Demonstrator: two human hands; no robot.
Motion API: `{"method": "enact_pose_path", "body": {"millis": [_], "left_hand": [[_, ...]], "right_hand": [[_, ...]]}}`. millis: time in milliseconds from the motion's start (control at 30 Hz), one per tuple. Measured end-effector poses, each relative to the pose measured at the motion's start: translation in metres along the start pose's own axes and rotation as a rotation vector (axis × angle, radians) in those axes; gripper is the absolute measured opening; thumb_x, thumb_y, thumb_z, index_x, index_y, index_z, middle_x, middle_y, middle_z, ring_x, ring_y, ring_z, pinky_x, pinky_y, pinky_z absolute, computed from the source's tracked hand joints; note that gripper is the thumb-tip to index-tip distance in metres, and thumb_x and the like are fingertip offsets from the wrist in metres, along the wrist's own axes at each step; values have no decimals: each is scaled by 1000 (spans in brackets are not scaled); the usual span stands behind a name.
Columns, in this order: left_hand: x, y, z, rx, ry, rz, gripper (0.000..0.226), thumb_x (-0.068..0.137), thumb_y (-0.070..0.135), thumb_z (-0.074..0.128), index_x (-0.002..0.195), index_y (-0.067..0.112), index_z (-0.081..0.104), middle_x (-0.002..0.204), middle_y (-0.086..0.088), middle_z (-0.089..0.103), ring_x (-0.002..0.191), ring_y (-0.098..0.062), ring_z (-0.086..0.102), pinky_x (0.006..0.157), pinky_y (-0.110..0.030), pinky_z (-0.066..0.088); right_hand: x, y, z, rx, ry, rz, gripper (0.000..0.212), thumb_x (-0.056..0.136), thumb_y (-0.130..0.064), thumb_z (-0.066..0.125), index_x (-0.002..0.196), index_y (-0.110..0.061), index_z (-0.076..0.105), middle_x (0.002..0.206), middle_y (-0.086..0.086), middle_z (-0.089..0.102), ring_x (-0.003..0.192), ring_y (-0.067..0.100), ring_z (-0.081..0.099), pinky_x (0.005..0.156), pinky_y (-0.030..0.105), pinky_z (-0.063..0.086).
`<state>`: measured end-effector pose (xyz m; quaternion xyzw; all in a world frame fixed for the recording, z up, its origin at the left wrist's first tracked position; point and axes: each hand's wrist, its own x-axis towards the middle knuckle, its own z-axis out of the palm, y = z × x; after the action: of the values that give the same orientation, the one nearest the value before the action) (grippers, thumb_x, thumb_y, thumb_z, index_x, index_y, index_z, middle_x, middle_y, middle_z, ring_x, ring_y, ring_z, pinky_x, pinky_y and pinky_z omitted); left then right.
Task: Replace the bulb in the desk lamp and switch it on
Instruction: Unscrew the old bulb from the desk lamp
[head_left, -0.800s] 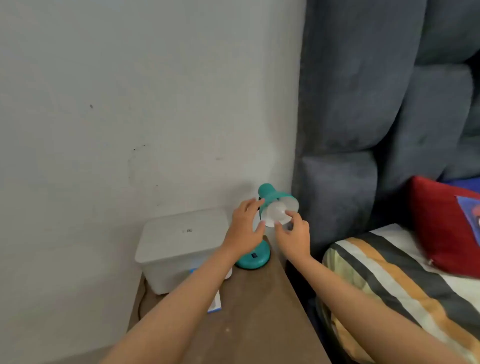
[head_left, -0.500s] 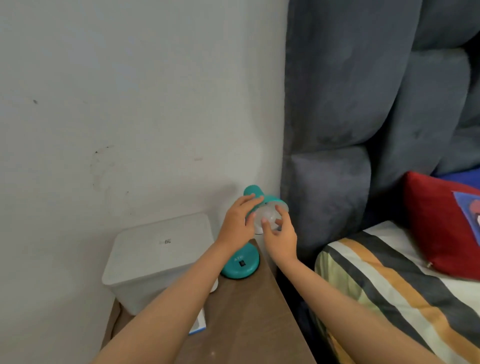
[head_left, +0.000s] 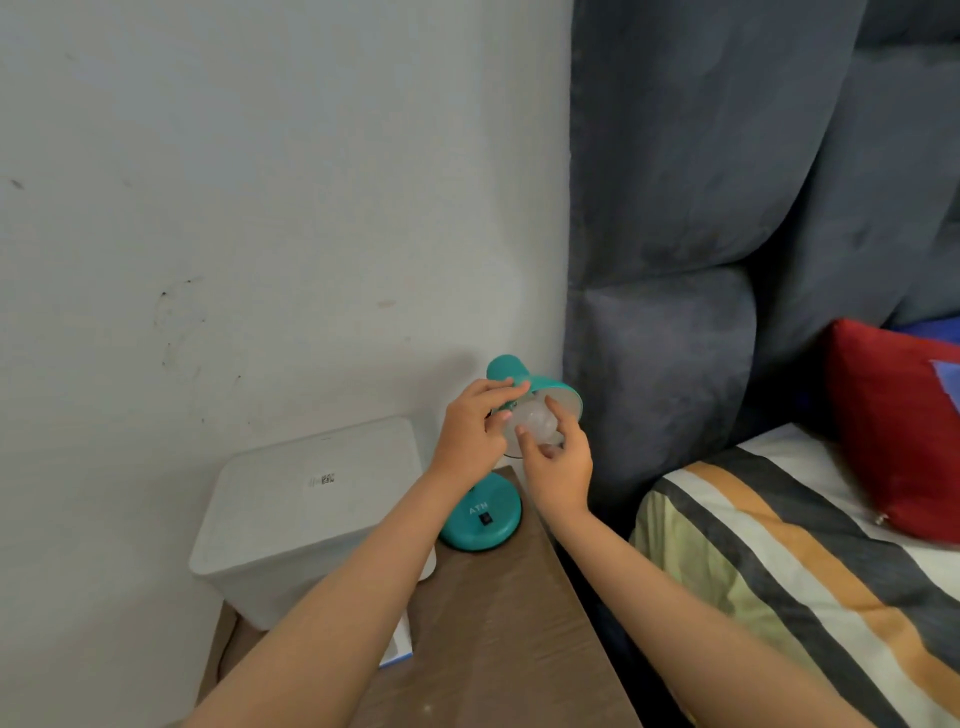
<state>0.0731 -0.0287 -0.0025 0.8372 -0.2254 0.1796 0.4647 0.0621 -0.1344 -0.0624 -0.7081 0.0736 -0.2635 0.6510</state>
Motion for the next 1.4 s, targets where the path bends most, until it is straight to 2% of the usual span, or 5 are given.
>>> {"method": "enact_pose_path", "body": {"millis": [367, 567, 1033, 1233, 1400], "left_hand": [[1, 4, -6, -13, -31, -80, 41, 84, -6, 57, 115, 19, 65, 119, -2, 60, 111, -7, 52, 92, 4, 31], [2, 6, -10, -31, -102, -100, 40, 84, -3, 58, 113, 24, 66, 120, 1, 59, 116, -6, 51, 97, -8, 32], [1, 2, -4, -8, -91, -97, 39, 86, 0, 58, 115, 25, 65, 121, 3, 58, 114, -4, 50, 90, 6, 27], [2, 2, -4, -22, -79, -83, 39, 86, 0, 57, 115, 25, 64, 120, 2, 58, 112, -4, 50, 93, 1, 32], [1, 0, -2, -38, -78, -84, 39, 86, 1, 57, 115, 26, 64, 120, 3, 57, 114, -5, 50, 94, -1, 33]], "right_hand": [[-5, -4, -2, -23, 1, -61, 51, 84, -15, 68, 132, -19, 51, 119, 12, 55, 84, 17, 63, 66, 1, 45], [-6, -5, -10, -160, -45, -229, 46, 79, 0, 68, 120, -19, 62, 127, 9, 43, 120, 14, 44, 98, 4, 35], [-10, -5, 0, 78, 90, 180, 63, 83, -42, 65, 137, -18, 43, 128, 10, 51, 105, 13, 51, 92, 37, 52], [-12, -9, -2, 20, 78, 29, 56, 75, 1, 72, 124, -19, 55, 123, 10, 43, 103, 19, 55, 93, 31, 50], [-15, -10, -3, 91, 82, 89, 63, 80, -15, 73, 135, -18, 44, 129, 10, 39, 93, 9, 58, 88, 24, 50]]}}
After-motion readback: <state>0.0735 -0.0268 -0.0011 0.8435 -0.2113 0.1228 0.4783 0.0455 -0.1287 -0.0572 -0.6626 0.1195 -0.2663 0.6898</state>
